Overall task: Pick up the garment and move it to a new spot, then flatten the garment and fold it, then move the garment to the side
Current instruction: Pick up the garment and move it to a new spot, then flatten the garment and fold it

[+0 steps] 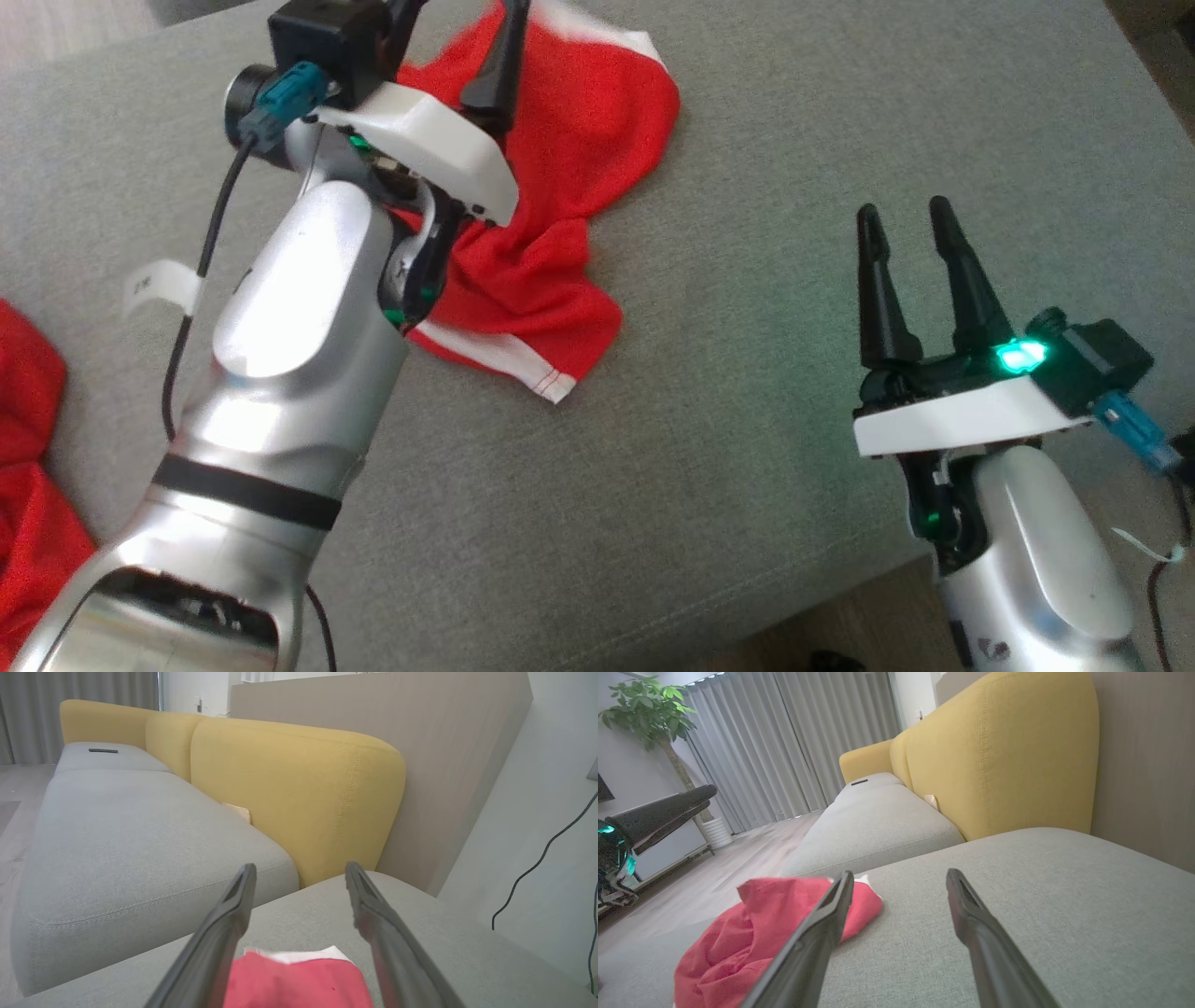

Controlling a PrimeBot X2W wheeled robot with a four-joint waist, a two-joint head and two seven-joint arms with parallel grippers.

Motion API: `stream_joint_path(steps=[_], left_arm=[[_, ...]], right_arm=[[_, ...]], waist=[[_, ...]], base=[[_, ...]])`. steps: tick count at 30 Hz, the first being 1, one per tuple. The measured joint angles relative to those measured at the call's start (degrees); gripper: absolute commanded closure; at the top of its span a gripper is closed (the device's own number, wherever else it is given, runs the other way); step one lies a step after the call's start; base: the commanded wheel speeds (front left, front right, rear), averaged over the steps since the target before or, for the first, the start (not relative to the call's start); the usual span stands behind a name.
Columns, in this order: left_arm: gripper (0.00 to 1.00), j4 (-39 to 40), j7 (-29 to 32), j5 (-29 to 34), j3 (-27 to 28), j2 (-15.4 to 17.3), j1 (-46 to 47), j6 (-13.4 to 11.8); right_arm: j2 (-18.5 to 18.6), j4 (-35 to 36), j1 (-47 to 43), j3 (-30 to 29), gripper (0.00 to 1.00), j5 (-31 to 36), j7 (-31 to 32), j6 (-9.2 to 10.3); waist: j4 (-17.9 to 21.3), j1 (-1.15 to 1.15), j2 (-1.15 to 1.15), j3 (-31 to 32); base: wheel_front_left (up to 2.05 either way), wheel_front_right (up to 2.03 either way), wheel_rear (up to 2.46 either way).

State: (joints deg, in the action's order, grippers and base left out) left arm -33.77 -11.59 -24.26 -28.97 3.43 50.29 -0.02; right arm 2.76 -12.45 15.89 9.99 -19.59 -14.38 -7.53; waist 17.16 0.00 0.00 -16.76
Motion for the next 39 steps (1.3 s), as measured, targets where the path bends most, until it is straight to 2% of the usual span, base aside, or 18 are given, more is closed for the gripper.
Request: stream_joint_path(steps=[5,10,14,20,25,31,35,39], left_arm=[[0.00,-3.8,-2.2,0.0,1.2,0.3,0.4,0.6],[0.00,-1.8,-2.8,0.0,5.3,2.5,-1.1,0.5],[0.00,4.3,-3.1,1.1,8.1,5.5,-8.1,0.4],[0.00,12.5,-3.1,3.3,11.5,7.1,-22.6,-0.3],[0.00,18.8,-3.1,4.6,14.7,5.1,-32.7,-0.8],[0.00,22.0,-3.1,6.5,17.6,1.1,-42.8,-0.9],[0.00,23.2,-3.1,7.1,19.7,0.0,-44.4,-0.2],[0.00,23.5,-3.1,8.5,20.6,-0.2,-44.3,1.1]], right_arm=[[0.0,0.0,0.0,-1.4,0.00,0.9,0.0,0.00],[0.0,0.0,-0.2,-2.8,0.00,2.7,0.0,0.00],[0.0,-0.1,-0.6,-4.1,0.00,4.0,0.0,0.00],[0.0,-1.0,-3.3,-4.7,0.00,4.8,0.0,0.00],[0.0,-1.4,-5.1,-4.7,0.00,5.0,0.0,0.00],[0.0,-2.0,-7.3,-4.4,0.00,5.0,0.0,0.00],[0.0,-2.3,-7.9,-4.1,0.00,5.0,0.0,0.00],[0.0,-3.0,-8.4,-1.2,0.00,5.1,0.0,0.00]], waist=[[-1.8,0.00,0.00,0.3],[-6.0,0.00,0.00,2.0],[-10.0,0.00,0.00,3.5],[-15.0,0.00,0.00,6.3],[-17.3,0.00,0.00,9.1],[-18.0,0.00,0.00,11.6],[-18.4,0.01,0.00,12.2],[-19.1,0.01,0.00,11.9]], base=[[0.00,0.00,0.00],[0.00,0.00,0.00],[0.00,0.00,0.00],[0.00,0.00,0.00],[0.00,0.00,0.00],[0.00,0.00,0.00],[0.00,0.00,0.00],[0.00,0.00,0.00]])
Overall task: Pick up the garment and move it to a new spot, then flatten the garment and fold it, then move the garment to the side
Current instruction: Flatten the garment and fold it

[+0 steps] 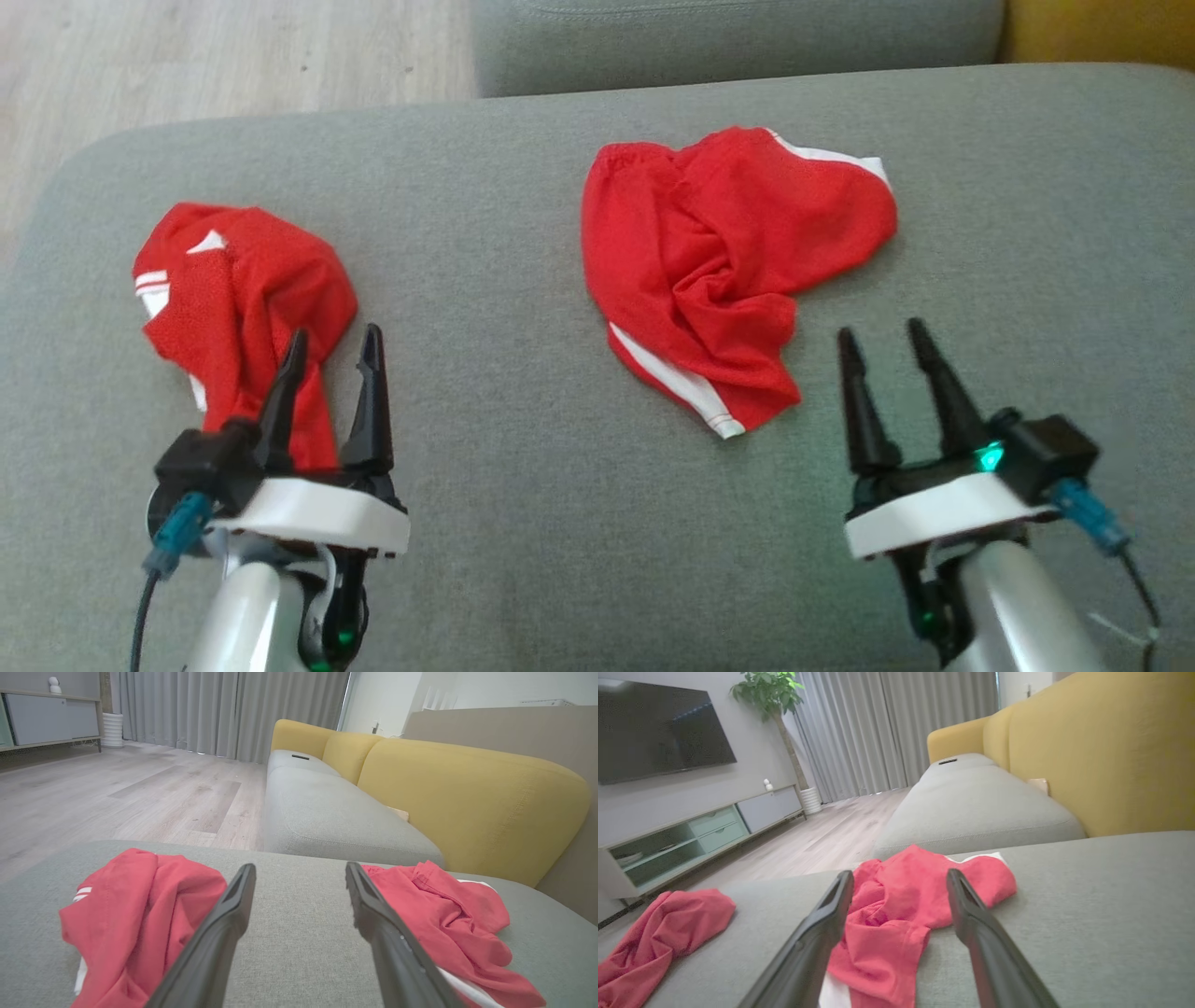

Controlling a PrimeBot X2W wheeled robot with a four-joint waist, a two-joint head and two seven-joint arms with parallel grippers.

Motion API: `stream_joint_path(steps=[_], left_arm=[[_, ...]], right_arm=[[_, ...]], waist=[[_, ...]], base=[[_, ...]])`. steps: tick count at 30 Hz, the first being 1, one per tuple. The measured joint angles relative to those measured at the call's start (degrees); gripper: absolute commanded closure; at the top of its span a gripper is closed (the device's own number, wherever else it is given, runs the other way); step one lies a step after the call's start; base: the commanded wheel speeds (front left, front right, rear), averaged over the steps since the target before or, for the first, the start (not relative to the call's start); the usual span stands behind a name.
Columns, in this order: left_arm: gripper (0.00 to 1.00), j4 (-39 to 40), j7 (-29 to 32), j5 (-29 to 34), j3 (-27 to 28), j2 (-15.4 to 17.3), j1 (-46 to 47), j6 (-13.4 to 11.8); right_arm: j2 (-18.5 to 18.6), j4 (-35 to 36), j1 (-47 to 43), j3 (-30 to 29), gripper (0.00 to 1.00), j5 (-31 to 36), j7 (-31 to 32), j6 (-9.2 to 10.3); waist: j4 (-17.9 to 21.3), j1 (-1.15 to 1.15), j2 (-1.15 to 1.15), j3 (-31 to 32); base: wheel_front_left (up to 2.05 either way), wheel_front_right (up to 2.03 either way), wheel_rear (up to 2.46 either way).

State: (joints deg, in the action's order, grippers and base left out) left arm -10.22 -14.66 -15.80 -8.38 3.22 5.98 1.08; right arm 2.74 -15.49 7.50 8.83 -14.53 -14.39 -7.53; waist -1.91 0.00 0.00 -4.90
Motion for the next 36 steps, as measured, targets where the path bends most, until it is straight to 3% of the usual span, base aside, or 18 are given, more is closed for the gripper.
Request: stream_joint_path(steps=[10,20,21,22,30,36], left_arm=[[0.00,-1.2,0.0,1.1,-0.5,-0.5,0.2,1.5],[0.00,-1.2,0.0,-1.0,-2.7,-0.6,2.4,0.4],[0.00,-1.2,0.0,-1.0,-2.7,-0.6,2.5,0.4],[0.00,-1.2,0.0,-1.0,-2.7,-0.6,2.5,0.4],[0.00,-1.3,0.0,-1.0,-2.1,-0.6,2.5,-0.1],[0.00,-1.4,0.0,-1.0,-2.1,-0.6,2.5,-0.1]], right_arm=[[0.0,-10.5,0.5,8.3,0.00,3.0,2.2,0.00],[0.1,-22.5,8.9,9.2,0.00,6.0,6.2,0.00],[0.1,-23.5,9.4,9.2,0.27,6.4,6.3,0.00],[0.1,-23.5,9.4,9.2,1.00,6.4,6.3,0.00],[0.3,-27.8,12.2,4.0,1.00,11.6,4.1,0.00],[5.1,-26.5,10.1,-3.7,1.00,14.0,3.8,0.00]], waist=[[-3.3,0.00,0.00,-1.8],[-7.1,0.00,0.00,-5.1],[-7.2,0.00,0.00,-5.4],[-7.2,0.00,0.00,-5.4],[-4.0,0.00,0.00,-5.0],[0.0,0.00,0.00,-3.6]], base=[[0.00,0.00,0.00],[0.00,0.00,0.00],[0.00,0.00,0.00],[0.00,0.00,0.00],[0.00,0.00,0.00],[0.00,0.00,0.00]])
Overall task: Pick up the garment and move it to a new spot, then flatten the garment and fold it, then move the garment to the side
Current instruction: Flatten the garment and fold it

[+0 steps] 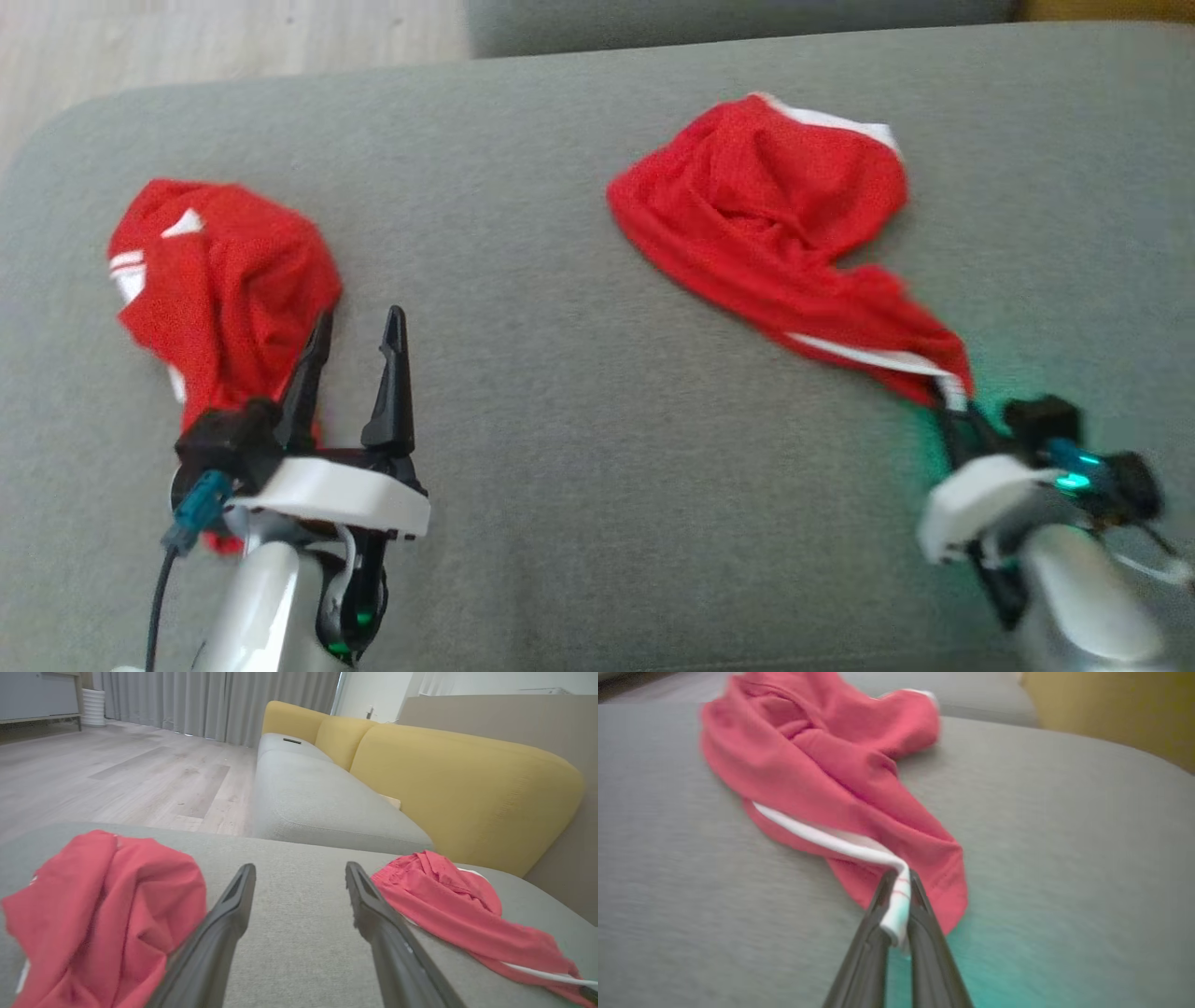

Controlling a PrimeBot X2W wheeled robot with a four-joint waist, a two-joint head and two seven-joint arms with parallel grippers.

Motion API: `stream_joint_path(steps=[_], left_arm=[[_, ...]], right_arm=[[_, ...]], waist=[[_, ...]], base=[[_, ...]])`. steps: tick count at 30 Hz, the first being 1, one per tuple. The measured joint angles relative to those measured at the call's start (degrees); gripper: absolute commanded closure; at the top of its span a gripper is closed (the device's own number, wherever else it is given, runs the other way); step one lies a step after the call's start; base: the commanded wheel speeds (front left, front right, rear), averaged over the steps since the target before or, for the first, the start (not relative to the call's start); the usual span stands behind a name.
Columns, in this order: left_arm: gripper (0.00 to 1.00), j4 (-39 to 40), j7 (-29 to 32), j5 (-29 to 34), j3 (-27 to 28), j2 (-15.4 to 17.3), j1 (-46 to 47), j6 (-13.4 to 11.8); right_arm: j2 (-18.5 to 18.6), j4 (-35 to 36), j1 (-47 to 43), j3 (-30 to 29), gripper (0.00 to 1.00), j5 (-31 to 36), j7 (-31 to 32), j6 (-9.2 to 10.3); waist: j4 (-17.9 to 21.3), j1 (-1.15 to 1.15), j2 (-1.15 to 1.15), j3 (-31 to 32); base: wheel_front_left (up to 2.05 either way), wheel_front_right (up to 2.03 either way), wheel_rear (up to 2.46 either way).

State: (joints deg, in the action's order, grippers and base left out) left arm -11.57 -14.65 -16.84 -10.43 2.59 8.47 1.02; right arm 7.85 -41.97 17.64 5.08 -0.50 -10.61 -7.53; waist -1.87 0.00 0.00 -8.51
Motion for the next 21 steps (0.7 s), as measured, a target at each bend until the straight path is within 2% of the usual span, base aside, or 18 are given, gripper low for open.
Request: stream_joint_path(steps=[5,6,7,10,13,16,21], left_arm=[[0.00,0.0,0.0,-0.6,-0.4,0.0,0.0,0.0],[0.00,0.1,0.0,-0.6,-0.6,0.0,0.0,-0.1],[0.00,0.1,0.0,-0.7,-0.7,0.0,0.0,-0.1],[0.00,0.0,0.0,-1.0,-1.4,0.0,0.0,-0.1],[0.00,-0.2,0.0,-1.0,-1.7,0.0,0.0,0.0],[0.00,-0.6,0.0,-1.0,-1.8,0.0,0.0,0.0],[0.00,-0.7,0.0,-1.0,-2.0,0.0,-0.1,0.2]], right_arm=[[2.5,2.9,-3.8,-8.9,1.00,2.1,1.7,0.00],[2.5,3.7,-4.4,-10.7,0.91,2.5,1.9,0.00],[2.4,4.6,-4.8,-12.1,0.00,3.3,2.1,0.00],[1.1,7.3,-5.5,-15.0,0.00,5.2,2.6,0.00],[-1.8,11.2,-5.5,-13.9,0.00,5.3,2.2,0.00],[-3.7,15.2,-6.0,-8.6,0.00,2.6,0.7,0.00],[-3.9,20.3,-8.6,1.7,0.00,-3.5,-1.3,-0.01]], waist=[[2.8,0.00,0.00,1.1],[3.1,0.00,0.00,1.3],[3.3,0.00,0.00,1.4],[3.5,0.00,0.00,1.5],[2.9,0.00,0.00,1.7],[2.0,0.00,0.00,2.0],[0.1,0.00,0.00,2.4]], base=[[0.00,0.00,0.00],[0.00,0.00,0.00],[0.00,0.00,0.00],[0.00,0.00,0.00],[0.00,0.00,0.00],[0.00,0.00,0.00],[0.00,0.00,0.00]])
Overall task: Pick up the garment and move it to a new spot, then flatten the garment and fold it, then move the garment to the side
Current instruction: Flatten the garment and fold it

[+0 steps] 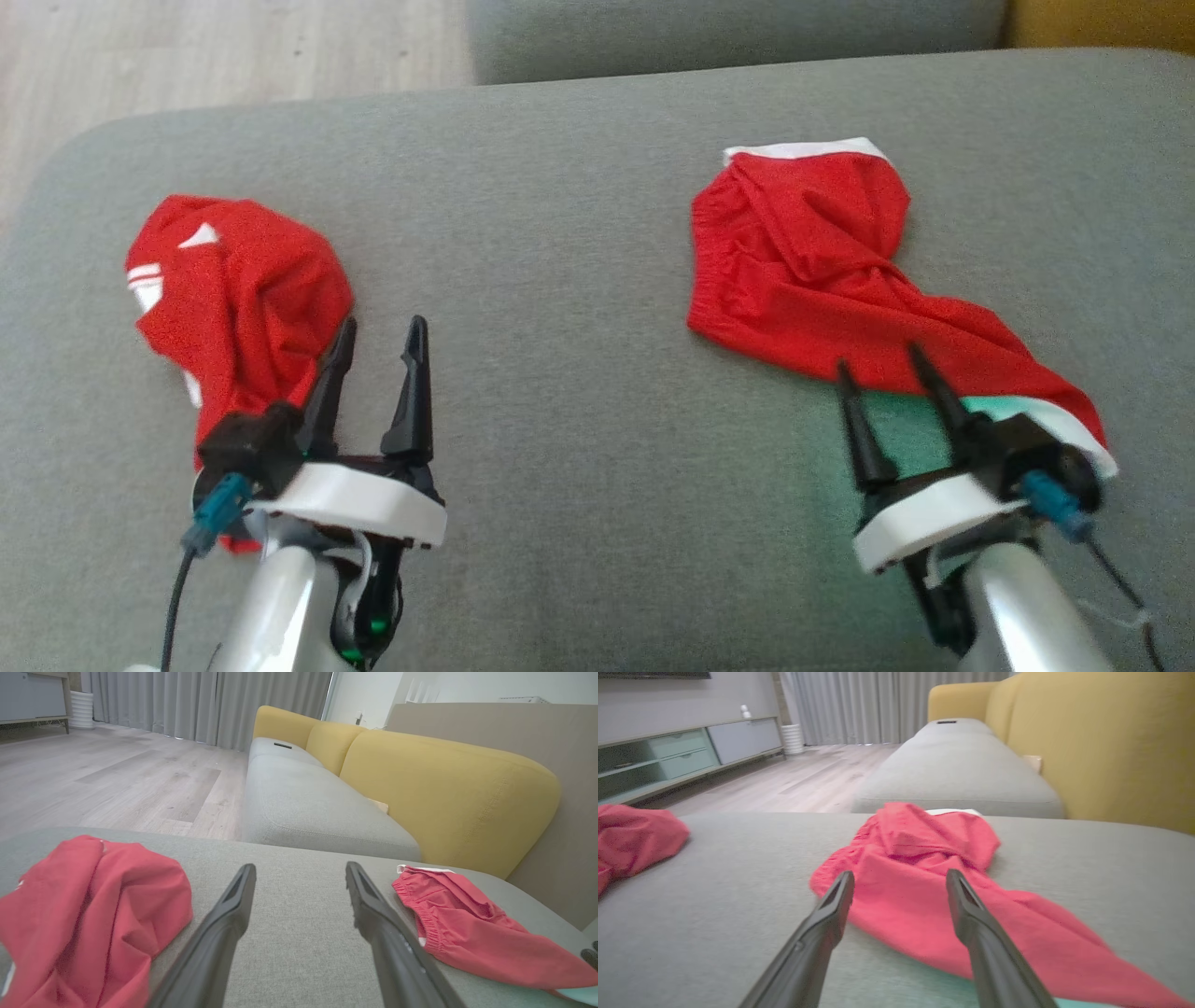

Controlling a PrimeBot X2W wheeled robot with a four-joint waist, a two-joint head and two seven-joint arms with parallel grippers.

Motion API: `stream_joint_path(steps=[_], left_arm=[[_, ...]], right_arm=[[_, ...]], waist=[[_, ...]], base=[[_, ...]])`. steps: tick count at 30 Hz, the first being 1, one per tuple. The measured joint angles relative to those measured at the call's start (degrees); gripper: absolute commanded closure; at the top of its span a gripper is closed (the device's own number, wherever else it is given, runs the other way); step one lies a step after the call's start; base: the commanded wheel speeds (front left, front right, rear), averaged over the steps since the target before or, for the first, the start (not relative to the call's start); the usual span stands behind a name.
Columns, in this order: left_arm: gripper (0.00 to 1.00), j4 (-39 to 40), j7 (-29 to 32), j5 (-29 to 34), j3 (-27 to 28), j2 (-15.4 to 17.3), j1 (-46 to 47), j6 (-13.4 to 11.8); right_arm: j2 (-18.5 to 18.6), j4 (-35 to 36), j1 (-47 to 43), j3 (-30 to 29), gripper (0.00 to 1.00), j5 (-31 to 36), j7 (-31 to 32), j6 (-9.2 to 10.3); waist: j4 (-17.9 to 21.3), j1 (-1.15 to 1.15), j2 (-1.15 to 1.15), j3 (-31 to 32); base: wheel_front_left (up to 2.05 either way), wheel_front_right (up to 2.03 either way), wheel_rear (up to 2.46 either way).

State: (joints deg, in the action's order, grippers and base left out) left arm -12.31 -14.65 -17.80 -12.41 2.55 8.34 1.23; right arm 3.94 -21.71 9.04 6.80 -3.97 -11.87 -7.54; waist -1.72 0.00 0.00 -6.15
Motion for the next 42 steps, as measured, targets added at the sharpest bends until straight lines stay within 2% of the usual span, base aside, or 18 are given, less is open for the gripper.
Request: stream_joint_path(steps=[7,12,18,24,27,28,29,30,35,42], left_arm=[[0.00,1.0,0.0,-0.6,-2.2,0.0,0.0,0.3],[0.00,1.2,0.0,-1.0,-4.0,0.0,0.0,0.3],[0.00,1.2,0.0,-1.6,-5.9,0.0,0.2,0.0],[0.00,1.3,0.0,-2.5,-6.4,0.0,0.5,-0.7],[0.00,1.4,0.0,-2.5,-6.4,0.0,0.5,-0.8],[0.00,1.4,0.0,-2.5,-6.4,0.0,0.5,-0.8],[0.00,1.4,0.0,-2.5,-6.4,0.0,0.5,-0.8],[0.00,1.4,0.0,-2.5,-6.3,0.0,0.5,-0.8],[0.00,1.4,0.0,-2.5,-5.9,0.0,0.5,-0.8],[0.00,0.8,0.0,-2.5,-5.6,0.0,0.5,-0.7]], right_arm=[[0.3,-1.7,0.1,6.2,0.00,-1.0,-0.3,0.01],[0.8,-7.4,4.4,7.6,0.00,-0.7,0.3,0.01],[3.6,-15.5,12.1,8.1,0.00,-2.3,0.6,0.01],[4.6,-23.2,16.5,9.5,0.00,-2.9,0.4,0.01],[4.6,-25.9,18.0,11.1,0.00,-6.0,0.0,0.01],[4.6,-26.6,18.5,11.8,0.09,-6.9,-0.2,0.00],[4.6,-26.6,18.5,11.8,0.91,-6.9,-0.2,0.00],[4.5,-27.0,19.0,12.4,1.00,-7.9,-0.3,0.01],[4.0,-26.4,20.3,17.8,1.00,-13.4,-1.8,0.01],[4.0,-16.3,19.1,32.9,1.00,-26.0,-2.3,0.01]], waist=[[-4.0,0.00,0.00,-0.3],[-7.1,0.00,0.00,-1.7],[-10.7,0.00,0.00,-4.1],[-12.7,0.00,0.00,-6.1],[-12.9,0.00,0.00,-6.6],[-12.8,0.00,0.00,-6.6],[-12.8,0.00,0.00,-6.6],[-12.7,0.00,0.00,-6.6],[-11.7,0.00,0.00,-6.3],[-9.7,0.00,0.00,-4.4]], base=[[0.00,0.00,0.00],[0.00,0.00,0.00],[0.00,0.00,0.00],[0.00,0.00,0.00],[0.00,0.00,0.00],[0.00,0.00,0.00],[0.00,0.00,0.00],[0.00,0.00,0.00],[0.00,0.00,0.00],[0.00,0.00,0.00]])
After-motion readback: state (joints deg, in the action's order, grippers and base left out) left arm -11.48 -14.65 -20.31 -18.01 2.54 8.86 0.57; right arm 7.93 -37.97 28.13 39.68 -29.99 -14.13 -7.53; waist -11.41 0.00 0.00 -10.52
